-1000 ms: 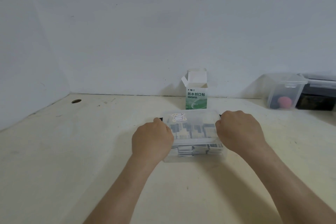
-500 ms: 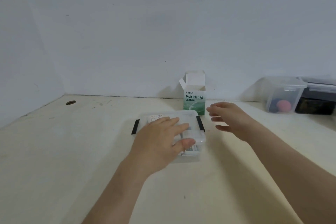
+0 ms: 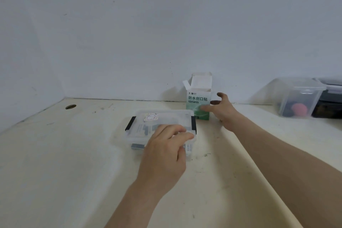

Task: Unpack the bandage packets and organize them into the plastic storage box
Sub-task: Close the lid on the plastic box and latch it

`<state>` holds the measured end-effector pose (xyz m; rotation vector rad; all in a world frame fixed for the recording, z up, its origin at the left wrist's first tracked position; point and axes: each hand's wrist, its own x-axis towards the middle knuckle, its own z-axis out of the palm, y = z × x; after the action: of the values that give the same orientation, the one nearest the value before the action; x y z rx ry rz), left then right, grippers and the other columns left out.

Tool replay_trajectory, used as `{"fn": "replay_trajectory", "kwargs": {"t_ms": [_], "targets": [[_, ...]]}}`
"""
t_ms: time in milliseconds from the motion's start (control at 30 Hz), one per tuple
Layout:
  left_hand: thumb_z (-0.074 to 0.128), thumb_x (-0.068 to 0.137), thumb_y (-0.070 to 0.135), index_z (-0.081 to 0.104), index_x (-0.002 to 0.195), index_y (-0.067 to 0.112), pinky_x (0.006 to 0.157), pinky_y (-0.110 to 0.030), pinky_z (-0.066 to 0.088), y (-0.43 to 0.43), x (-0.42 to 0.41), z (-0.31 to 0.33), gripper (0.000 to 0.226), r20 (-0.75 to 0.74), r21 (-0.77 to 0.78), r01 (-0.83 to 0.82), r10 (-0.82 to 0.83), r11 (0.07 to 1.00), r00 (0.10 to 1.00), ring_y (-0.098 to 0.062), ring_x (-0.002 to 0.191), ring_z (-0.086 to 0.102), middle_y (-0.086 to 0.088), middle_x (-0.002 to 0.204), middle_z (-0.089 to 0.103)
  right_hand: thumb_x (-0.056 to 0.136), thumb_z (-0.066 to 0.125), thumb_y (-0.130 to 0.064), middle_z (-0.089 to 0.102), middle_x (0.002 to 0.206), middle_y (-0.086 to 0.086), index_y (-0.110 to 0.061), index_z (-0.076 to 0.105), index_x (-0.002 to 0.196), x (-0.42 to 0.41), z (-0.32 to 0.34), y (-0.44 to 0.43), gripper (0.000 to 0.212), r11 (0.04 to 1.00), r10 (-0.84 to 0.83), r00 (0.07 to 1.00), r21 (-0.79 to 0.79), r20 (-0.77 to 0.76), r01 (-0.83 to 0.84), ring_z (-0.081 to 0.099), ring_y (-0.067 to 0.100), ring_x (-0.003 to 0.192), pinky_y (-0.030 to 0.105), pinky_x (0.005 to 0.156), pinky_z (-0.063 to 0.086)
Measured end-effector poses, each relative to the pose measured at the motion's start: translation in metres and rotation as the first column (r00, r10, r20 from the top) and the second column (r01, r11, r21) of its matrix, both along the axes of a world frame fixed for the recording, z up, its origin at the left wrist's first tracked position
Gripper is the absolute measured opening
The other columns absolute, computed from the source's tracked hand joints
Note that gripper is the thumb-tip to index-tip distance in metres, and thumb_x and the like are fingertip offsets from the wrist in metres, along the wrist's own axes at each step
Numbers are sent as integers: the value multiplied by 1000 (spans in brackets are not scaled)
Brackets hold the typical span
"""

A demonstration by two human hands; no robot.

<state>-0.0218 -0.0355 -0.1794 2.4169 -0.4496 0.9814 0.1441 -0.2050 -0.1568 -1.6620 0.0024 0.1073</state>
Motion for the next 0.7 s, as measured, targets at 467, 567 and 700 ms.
{"fn": "replay_trajectory", "kwargs": {"t_ms": [467,567,700], "targets": [[45,93,32,58,121,31,81,-34,47,-18,29,50,31,-359,81,-196,212,977,909,-20,97,60,6,100,69,75,79,-3,55,130,0,-15,25,143,12,10,13,88,983,56,998,173,-7,-54,48,19,120,35,89,34],[45,94,33,63,117,27,83,-33,47,-18,42,57,30,-430,91,-248,263,964,864,-24,100,62,3,103,70,71,80,3,63,125,10,-10,44,133,9,7,17,72,989,16,999,145,45,-23,60,24,106,36,77,50],[44,94,48,57,128,24,92,-39,50,-13,61,59,43,-510,-357,-212,1,910,860,-19,103,63,6,116,65,59,78,16,71,107,9,-6,60,111,-20,24,-12,59,994,20,974,103,227,-44,69,22,96,38,78,59]]}}
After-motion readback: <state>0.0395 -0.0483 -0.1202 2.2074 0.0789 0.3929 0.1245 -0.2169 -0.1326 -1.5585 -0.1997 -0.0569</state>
